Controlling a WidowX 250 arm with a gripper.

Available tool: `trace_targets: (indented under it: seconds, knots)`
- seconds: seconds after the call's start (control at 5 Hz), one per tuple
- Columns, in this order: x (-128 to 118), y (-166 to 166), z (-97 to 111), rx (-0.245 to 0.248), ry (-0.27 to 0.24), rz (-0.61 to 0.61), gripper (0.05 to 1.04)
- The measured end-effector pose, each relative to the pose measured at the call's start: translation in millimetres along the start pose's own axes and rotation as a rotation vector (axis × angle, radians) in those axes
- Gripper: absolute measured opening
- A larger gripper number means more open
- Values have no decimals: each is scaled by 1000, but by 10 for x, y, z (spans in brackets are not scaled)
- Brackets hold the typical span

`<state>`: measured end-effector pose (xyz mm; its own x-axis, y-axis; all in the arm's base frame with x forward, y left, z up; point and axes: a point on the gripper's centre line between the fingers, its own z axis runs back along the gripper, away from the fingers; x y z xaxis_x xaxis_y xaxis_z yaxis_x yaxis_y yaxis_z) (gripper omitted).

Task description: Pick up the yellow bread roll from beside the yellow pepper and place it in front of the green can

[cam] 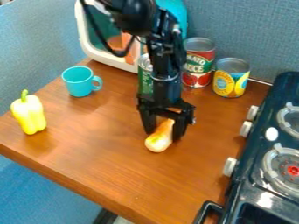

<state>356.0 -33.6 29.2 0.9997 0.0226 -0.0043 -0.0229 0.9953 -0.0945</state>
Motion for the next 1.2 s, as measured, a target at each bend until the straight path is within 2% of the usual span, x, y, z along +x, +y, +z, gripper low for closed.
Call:
trace_targets:
  seconds: [0.2, 0.4, 0.6, 0.8, 1.0, 1.2]
  knots:
    - [-105, -50, 113, -97, -99, 18, 999]
    - [-224, 80, 393, -246, -227, -14, 999]
    - [-418, 60, 738, -283, -282, -152, 999]
    - [-670, 389, 766, -57, -117, -91, 999]
    - [-731, 593, 771, 132, -23, -50, 999]
    - [-774, 948, 745, 189, 29, 93, 999]
